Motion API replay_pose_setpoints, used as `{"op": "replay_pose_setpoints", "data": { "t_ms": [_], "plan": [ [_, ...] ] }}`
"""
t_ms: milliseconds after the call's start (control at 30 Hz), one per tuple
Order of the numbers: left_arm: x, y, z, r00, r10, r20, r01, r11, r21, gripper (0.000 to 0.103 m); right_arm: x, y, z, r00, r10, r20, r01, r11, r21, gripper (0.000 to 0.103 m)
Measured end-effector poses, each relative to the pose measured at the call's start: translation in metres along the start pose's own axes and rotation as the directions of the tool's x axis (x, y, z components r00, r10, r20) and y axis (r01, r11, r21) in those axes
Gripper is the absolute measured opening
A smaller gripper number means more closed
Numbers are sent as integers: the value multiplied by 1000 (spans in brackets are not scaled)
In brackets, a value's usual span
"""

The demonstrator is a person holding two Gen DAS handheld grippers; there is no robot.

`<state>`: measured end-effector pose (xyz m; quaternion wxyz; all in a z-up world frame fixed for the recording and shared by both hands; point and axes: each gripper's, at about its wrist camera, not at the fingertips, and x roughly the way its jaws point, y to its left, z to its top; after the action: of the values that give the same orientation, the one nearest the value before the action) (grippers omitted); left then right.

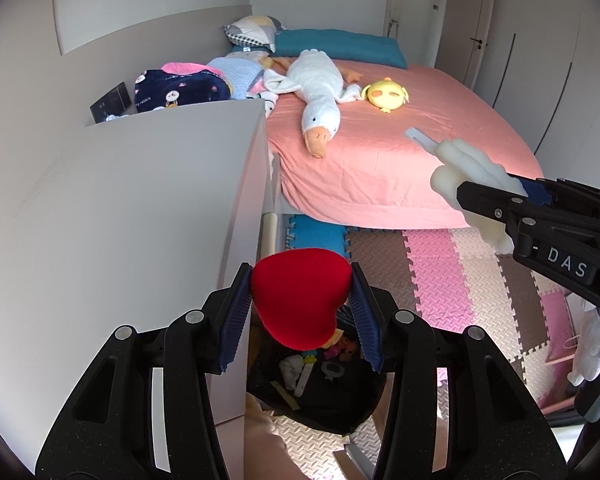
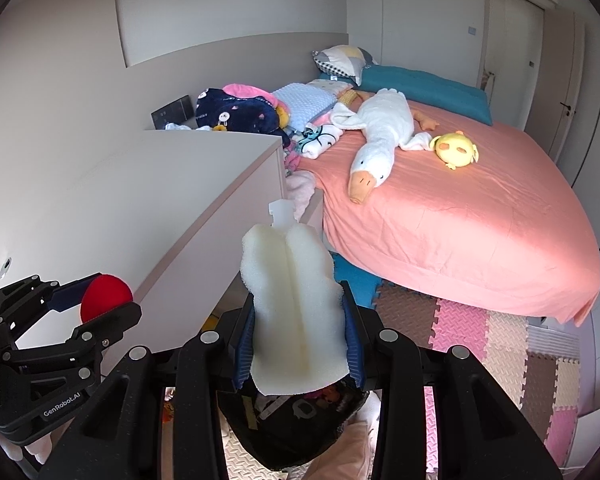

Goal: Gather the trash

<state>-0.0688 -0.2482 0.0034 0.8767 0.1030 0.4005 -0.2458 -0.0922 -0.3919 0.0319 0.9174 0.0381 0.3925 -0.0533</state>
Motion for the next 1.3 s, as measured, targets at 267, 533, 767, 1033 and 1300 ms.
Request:
{"op": "replay_pose_setpoints", "data": {
  "t_ms": [267,533,767,1033,1300],
  "plan": [
    [-5,-5,-12,1000,14,17,-15,996,90,97,0,-5,5,1000,-20,17,19,999,34,73],
    [-6,2,-14,999,31,12,-32,996,80,97,2,-5,3,1000,-10,12,10,999,39,73],
    [-7,0,-16,1000,27,16,-29,996,89,97,3,-5,4,1000,-8,7,7,999,39,73],
    [-6,0,-16,1000,25,17,-27,996,91,97,4,-1,3,1000,-3,4,3,999,35,73],
    [-6,0,-16,1000,23,15,-24,996,89,97,5,-1,3,1000,-2,6,2,999,34,73]
  ]
}}
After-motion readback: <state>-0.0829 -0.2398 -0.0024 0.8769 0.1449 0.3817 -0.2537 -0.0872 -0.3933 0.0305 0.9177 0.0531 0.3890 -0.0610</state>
